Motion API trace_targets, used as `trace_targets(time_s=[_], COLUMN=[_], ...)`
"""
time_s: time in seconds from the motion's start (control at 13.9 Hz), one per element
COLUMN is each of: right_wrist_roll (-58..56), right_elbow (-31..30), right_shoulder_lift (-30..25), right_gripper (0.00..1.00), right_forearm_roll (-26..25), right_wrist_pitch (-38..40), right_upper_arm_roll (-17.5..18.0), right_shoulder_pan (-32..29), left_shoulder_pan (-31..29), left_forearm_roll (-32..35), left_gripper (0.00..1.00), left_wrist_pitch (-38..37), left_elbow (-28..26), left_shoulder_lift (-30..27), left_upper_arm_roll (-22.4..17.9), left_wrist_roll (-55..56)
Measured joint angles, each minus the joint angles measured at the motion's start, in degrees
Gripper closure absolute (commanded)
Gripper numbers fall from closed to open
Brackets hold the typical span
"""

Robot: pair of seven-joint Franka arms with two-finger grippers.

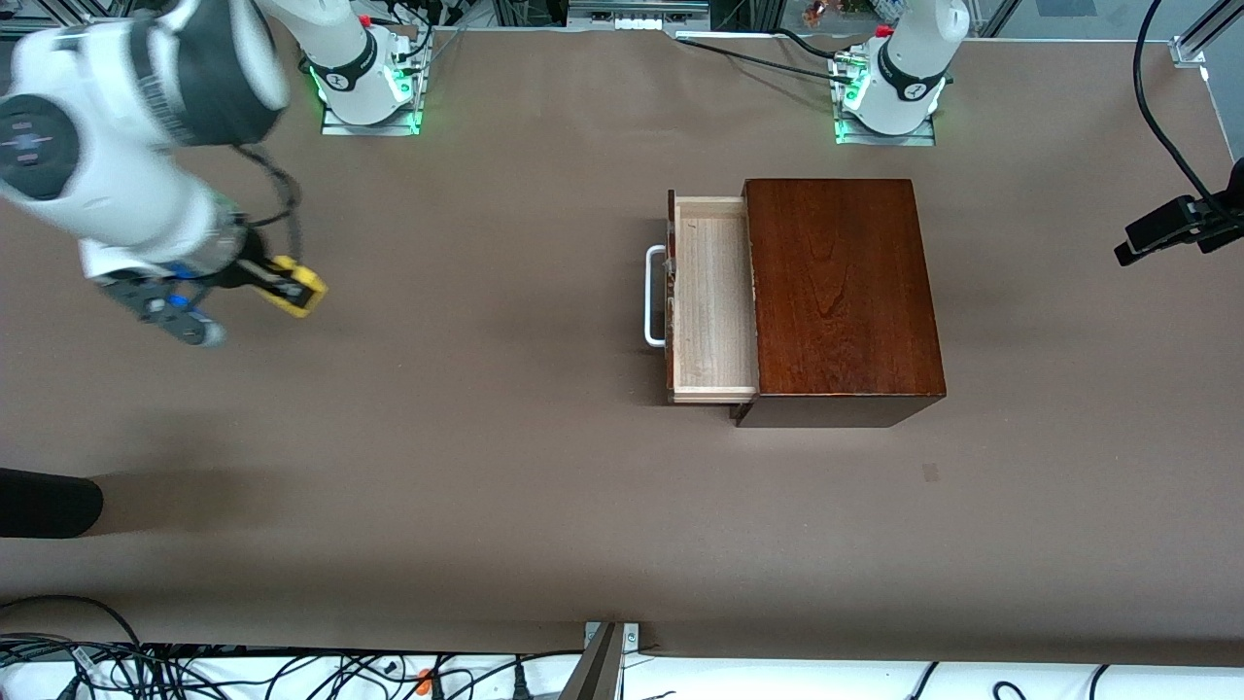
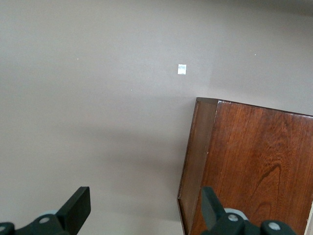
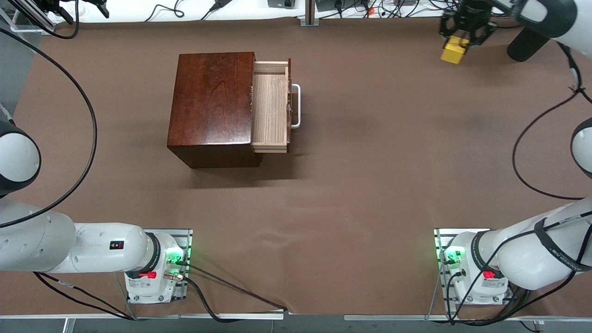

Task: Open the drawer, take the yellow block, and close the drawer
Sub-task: 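Carry the yellow cube away from the drawer and lower it onto the table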

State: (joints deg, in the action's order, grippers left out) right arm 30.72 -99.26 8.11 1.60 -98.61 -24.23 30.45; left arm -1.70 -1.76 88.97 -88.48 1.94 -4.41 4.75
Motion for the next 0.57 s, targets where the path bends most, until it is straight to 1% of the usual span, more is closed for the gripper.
trace_targets(time_s=[0.14,0.22,0.29,0.43,0.57], right_wrist_roll=[-11.1,-16.0,-20.6,-29.3,-36.2], right_elbow=[-4.3,-6.4,-8.5,-13.6,-20.0], right_shoulder_lift=[-0.4,-0.3,0.0,0.8,1.8], right_gripper=[0.98,0.98,0.98,0.98,0.98], right_forearm_roll=[0.1,0.4,1.2,4.5,6.6], right_wrist_pitch=[-4.2,-6.9,-9.7,-15.9,-23.7], right_upper_arm_roll=[-4.6,-6.1,-7.3,-9.4,-10.3], right_shoulder_pan=[-0.1,-0.1,-0.1,-0.4,-1.4], left_shoulder_pan=[0.1,0.2,0.2,0.2,0.2], left_forearm_roll=[0.0,0.0,0.0,0.0,0.0], left_gripper=[0.0,0.0,0.0,0.0,0.0], left_wrist_pitch=[0.0,0.0,0.0,0.0,0.0], left_elbow=[0.0,0.0,0.0,0.0,0.0], left_shoulder_lift=[0.0,0.0,0.0,0.0,0.0], left_upper_arm_roll=[0.2,0.3,0.4,0.4,0.4], left_wrist_roll=[0.0,0.0,0.0,-0.1,-0.1])
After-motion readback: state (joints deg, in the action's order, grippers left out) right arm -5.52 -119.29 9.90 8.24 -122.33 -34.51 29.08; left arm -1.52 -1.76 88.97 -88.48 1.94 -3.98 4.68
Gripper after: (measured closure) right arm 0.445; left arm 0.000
